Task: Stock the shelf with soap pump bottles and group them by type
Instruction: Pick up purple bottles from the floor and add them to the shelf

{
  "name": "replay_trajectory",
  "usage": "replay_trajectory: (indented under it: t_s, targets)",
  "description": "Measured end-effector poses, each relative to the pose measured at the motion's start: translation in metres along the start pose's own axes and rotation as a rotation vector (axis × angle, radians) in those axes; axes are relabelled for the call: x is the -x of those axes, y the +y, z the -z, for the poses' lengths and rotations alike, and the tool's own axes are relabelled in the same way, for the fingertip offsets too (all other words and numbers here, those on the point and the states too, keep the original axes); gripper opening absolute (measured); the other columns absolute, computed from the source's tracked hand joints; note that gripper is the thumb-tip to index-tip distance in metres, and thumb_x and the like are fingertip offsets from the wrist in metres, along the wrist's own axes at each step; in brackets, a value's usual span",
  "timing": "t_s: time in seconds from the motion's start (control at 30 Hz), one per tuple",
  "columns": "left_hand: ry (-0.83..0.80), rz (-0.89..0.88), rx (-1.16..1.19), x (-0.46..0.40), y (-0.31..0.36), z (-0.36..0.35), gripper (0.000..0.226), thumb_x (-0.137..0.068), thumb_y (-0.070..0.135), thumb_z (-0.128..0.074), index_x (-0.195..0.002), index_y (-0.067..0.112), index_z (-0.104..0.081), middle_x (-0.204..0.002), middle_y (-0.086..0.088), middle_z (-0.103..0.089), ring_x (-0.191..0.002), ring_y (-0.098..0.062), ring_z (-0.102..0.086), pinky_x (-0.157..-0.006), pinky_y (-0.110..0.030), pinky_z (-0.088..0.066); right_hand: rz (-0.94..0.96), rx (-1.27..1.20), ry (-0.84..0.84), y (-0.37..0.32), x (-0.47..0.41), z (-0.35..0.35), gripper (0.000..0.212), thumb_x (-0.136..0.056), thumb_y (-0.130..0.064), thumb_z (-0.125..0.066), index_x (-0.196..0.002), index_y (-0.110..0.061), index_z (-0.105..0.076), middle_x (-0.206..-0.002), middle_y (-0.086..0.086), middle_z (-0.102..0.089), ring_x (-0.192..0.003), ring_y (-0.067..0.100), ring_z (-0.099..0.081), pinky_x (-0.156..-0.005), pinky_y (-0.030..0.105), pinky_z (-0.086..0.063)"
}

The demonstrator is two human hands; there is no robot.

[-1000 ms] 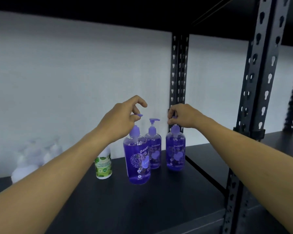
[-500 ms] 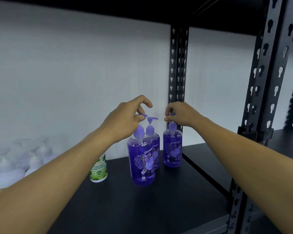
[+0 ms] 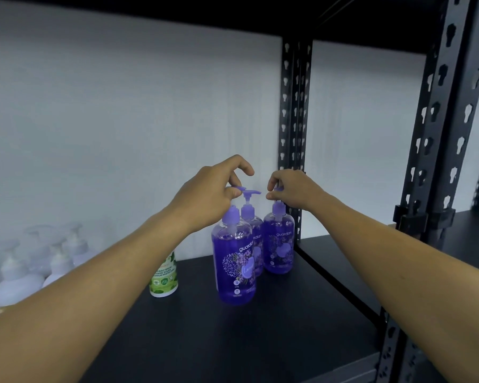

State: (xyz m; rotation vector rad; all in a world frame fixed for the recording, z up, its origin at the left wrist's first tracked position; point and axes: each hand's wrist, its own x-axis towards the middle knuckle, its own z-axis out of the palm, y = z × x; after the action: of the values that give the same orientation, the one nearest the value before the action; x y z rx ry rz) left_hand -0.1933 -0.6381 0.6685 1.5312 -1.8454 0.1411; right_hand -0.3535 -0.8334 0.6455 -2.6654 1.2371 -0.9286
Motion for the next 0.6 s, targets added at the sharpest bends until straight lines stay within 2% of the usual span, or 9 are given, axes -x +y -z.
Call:
replay_trajectory:
  t_s: [0.13,0.23,0.33,0.43,0.5,0.6]
  targets:
    - [-0.005,0.003,0.003,-0.001,-0.001,-0.004,0.035,-0.098,0.01,-0.056,-0.12,0.036,-0.051,-0.101,0.008,-0.063,-0.082,-0.013,-0.061,-0.067,-0.023,-0.049,-0.036,-0.045,0.015,0.001,0.003,-0.003,0.022,-0.085,-0.033,-0.077,-0.098,-0.021,-0.065,-0.101,0.0,-0.064,-0.088,0.017,-0.063,-0.08,0.034,-0.054]
    - [-0.017,-0.002,0.004,-0.001,0.0,-0.007,0.034,-0.098,0.01,-0.056,-0.12,0.035,-0.051,-0.1,0.008,-0.063,-0.081,-0.012,-0.061,-0.067,-0.022,-0.048,-0.081,-0.107,0.014,0.0,0.01,-0.002,0.029,-0.086,-0.033,-0.075,-0.11,-0.021,-0.062,-0.11,0.001,-0.063,-0.097,0.019,-0.062,-0.086,0.036,-0.054]
    - [-0.028,-0.008,0.015,-0.002,-0.001,-0.009,0.034,-0.098,0.009,-0.056,-0.12,0.034,-0.052,-0.099,0.009,-0.063,-0.08,-0.011,-0.061,-0.068,-0.024,-0.048,-0.163,-0.207,0.182,-0.005,0.031,-0.003,0.041,-0.092,-0.024,-0.065,-0.13,-0.016,-0.054,-0.116,0.002,-0.057,-0.099,0.018,-0.057,-0.084,0.031,-0.046]
    - [-0.029,-0.015,0.028,-0.005,0.0,-0.011,0.035,-0.097,0.007,-0.056,-0.119,0.034,-0.052,-0.098,0.008,-0.063,-0.078,-0.01,-0.06,-0.068,-0.024,-0.047,-0.312,-0.397,0.356,-0.012,0.072,-0.015,0.044,-0.096,-0.023,-0.056,-0.138,-0.014,-0.047,-0.127,0.008,-0.052,-0.1,0.016,-0.05,-0.083,0.029,-0.04]
    - [-0.037,-0.028,0.041,-0.007,0.001,-0.014,0.035,-0.097,0.007,-0.055,-0.12,0.033,-0.053,-0.1,0.006,-0.063,-0.078,-0.01,-0.059,-0.067,-0.021,-0.045,-0.39,-0.438,0.326,-0.013,0.103,-0.031,0.045,-0.097,-0.025,-0.054,-0.139,-0.011,-0.046,-0.133,0.01,-0.05,-0.109,0.02,-0.051,-0.087,0.031,-0.041]
    - [-0.061,-0.055,0.059,-0.01,0.002,-0.017,0.035,-0.098,0.006,-0.054,-0.121,0.032,-0.053,-0.101,0.006,-0.062,-0.081,-0.01,-0.06,-0.068,-0.018,-0.044,-0.489,-0.342,0.132,-0.007,0.138,-0.059,0.049,-0.095,-0.026,-0.053,-0.139,-0.006,-0.045,-0.137,0.015,-0.049,-0.123,0.032,-0.048,-0.099,0.04,-0.041]
